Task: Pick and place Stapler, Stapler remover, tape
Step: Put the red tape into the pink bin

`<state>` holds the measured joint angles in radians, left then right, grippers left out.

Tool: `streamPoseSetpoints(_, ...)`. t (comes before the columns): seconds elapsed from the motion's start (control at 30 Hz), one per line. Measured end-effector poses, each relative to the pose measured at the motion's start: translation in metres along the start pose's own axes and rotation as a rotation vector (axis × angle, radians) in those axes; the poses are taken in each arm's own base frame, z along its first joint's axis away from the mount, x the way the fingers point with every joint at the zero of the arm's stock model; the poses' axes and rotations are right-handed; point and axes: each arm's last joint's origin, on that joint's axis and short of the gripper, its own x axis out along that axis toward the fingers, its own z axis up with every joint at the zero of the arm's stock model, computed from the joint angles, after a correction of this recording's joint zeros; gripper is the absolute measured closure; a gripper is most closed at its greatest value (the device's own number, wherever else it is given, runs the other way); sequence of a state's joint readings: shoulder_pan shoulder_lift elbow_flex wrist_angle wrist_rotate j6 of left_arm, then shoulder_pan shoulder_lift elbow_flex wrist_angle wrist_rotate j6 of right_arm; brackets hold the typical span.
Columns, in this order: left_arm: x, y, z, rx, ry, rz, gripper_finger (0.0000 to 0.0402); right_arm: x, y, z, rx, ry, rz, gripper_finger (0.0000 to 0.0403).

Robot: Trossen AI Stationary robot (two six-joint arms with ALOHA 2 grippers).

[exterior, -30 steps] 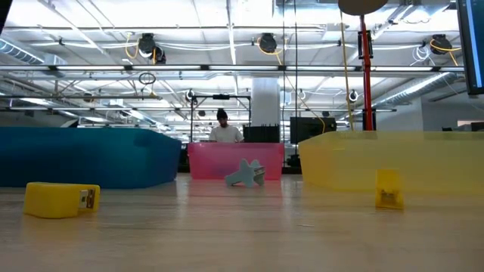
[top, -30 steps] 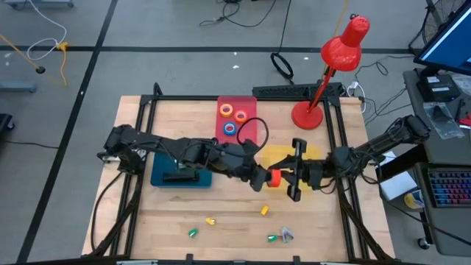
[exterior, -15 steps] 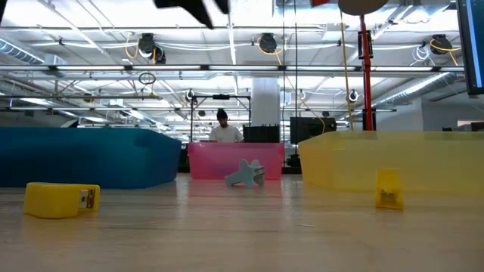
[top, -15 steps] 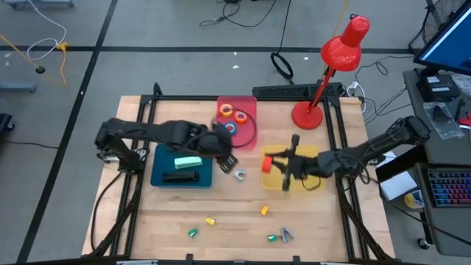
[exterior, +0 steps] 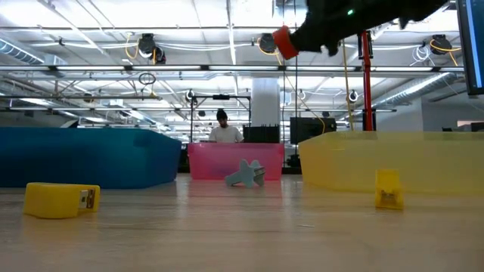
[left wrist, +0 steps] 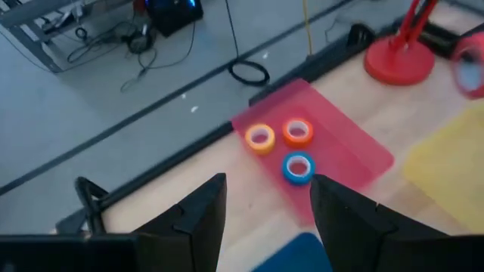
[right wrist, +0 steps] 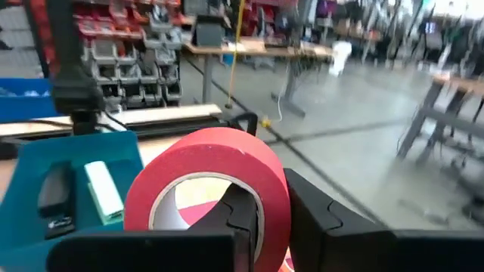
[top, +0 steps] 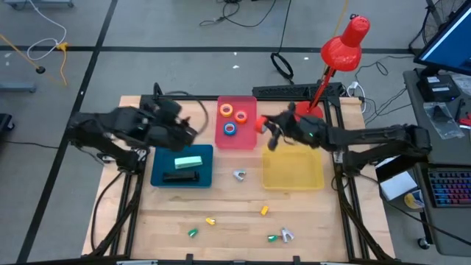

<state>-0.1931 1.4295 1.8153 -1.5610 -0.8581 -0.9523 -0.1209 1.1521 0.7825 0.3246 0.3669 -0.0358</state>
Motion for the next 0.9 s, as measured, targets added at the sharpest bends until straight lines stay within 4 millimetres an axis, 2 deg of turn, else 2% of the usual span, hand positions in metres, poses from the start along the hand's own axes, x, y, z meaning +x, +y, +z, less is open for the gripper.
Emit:
streamPoseSetpoints(0.17, -0.01, 0.038, -0.008, -0.051, -0.023, -0.013, 0.0213, 0.04, -0.016, 0.003, 0.015, 0.095, 0.009, 0.037)
streamPoseSetpoints(0.37, -0.015, 0.068, -0.026, -0.104, -0.042, -0.085, 0.0213, 0.092, -0.025, 0.007, -0.009, 0.28, 0.021, 0.037)
streamPoseSetpoints(0.5, -0.01, 0.074, -0.039, -0.087, -0.052, -0.18, 0.0213, 0.122, -0.031, 0.004, -0.016, 0.428, 0.039, 0.037)
streamPoseSetpoints(0.67, 0.002, 0.073, -0.058, -0.055, -0.089, -0.313, 0.0213, 0.15, -0.037, -0.016, -0.011, 0.615, 0.07, 0.037)
streamPoseSetpoints(0.9, 0.023, 0.068, -0.088, -0.061, -0.145, -0.472, 0.0213, 0.168, -0.04, -0.051, -0.004, 0.822, 0.083, 0.037)
